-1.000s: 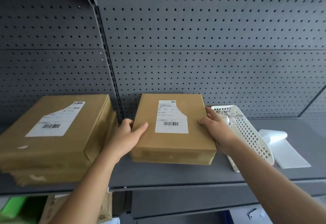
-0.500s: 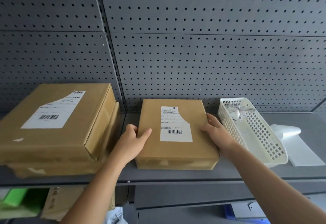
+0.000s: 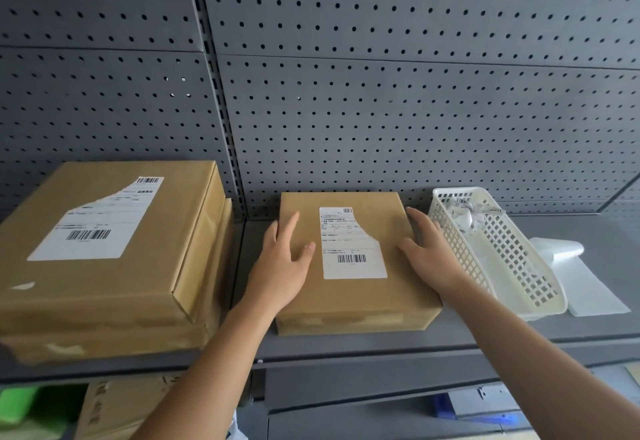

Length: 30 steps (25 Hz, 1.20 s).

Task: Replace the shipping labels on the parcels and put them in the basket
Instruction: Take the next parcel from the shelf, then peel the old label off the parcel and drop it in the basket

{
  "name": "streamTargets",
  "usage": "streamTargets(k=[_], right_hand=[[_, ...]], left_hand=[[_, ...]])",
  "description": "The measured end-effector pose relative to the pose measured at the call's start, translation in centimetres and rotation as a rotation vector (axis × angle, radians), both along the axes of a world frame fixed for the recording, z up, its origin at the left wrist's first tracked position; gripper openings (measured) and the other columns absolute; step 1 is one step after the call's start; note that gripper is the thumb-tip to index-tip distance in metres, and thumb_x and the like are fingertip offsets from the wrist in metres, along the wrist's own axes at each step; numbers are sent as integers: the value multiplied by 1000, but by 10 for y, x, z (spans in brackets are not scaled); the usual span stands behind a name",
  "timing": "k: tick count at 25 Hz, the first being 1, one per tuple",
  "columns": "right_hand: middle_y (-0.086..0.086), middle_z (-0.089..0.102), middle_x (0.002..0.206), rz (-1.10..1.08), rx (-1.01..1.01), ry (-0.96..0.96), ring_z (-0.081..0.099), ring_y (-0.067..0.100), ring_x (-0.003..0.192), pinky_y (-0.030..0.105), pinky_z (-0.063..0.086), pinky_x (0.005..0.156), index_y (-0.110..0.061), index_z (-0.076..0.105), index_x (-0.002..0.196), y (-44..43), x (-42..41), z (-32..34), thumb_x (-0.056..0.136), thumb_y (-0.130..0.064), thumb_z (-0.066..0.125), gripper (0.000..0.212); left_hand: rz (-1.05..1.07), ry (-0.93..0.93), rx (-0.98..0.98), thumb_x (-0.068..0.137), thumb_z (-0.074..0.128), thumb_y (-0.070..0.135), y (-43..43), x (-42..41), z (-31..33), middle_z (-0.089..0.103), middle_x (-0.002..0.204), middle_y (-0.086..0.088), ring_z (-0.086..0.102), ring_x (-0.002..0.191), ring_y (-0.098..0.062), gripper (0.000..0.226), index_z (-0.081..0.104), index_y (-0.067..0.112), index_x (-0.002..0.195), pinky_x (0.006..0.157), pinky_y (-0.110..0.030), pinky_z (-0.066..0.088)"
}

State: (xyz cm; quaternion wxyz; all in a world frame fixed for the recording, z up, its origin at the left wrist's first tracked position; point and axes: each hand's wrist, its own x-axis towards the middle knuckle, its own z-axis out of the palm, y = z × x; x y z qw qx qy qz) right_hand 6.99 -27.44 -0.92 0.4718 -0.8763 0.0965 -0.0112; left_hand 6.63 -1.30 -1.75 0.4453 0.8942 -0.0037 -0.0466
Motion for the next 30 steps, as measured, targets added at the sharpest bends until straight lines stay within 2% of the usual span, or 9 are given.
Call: streamTargets(k=[2, 6, 11, 15, 18, 25, 28, 30], right_hand=[[-7, 31, 149, 40, -138, -60, 40, 10, 125, 25, 30, 102, -26, 39, 148, 7, 4, 5, 93, -13, 51, 57], [-4, 36, 146, 132, -268, -104, 36, 17, 135, 30, 31, 111, -24, 49, 142, 25, 17, 7, 95, -15, 51, 48], [2, 50, 128, 232, -476, -210, 41, 25, 122, 34, 36, 104, -21, 59, 133, 48, 39, 2, 92, -8, 51, 44], [-1, 51, 123, 334, -635, -236, 42, 24, 118, 38, 36, 102, -30, 59, 133, 64, 64, 2, 95, -19, 50, 40], [-1, 50, 118, 373, -662, -278, 42, 23, 111, 38, 36, 98, -38, 60, 130, 69, 77, 0, 94, -19, 49, 42], [-4, 46, 106, 472, -660, -368, 42, 21, 102, 34, 35, 95, -41, 64, 126, 69, 94, -3, 94, -15, 49, 44], [-2, 50, 108, 481, -624, -390, 45, 22, 100, 36, 38, 94, -35, 68, 118, 71, 95, -6, 92, -12, 51, 38], [-2, 53, 107, 485, -568, -383, 47, 22, 100, 39, 41, 95, -28, 69, 109, 71, 96, -6, 91, -10, 54, 29]], left_hand=[[-16, 35, -29, 104, 45, 50, 2, 3, -4, 1, 171, 7, 28, 152, -20, 58, 22, 47, 158, 115, -38, 30], [-22, 27, -78, 105, 46, 48, 4, 4, -8, 3, 171, 7, 31, 150, -20, 57, 24, 44, 158, 114, -35, 29], [0, 23, -123, 104, 47, 49, 4, 4, -10, 11, 169, 8, 37, 146, -21, 56, 26, 46, 156, 101, -26, 29], [11, 34, -143, 103, 47, 48, 2, 3, -9, 13, 168, 12, 43, 138, -16, 55, 27, 46, 155, 93, -21, 34], [19, 35, -141, 103, 47, 47, 2, 4, -7, 15, 166, 15, 45, 119, -7, 54, 28, 48, 153, 78, -14, 37], [30, 52, -135, 99, 48, 54, 3, 6, -11, 24, 160, 19, 51, 126, -15, 49, 29, 59, 144, 99, -42, 52], [37, 51, -136, 100, 48, 54, 3, 6, -11, 26, 158, 18, 51, 126, -14, 49, 29, 59, 145, 99, -42, 52], [41, 47, -137, 100, 49, 53, 2, 6, -11, 26, 159, 18, 48, 126, -12, 50, 29, 58, 146, 98, -37, 50]])
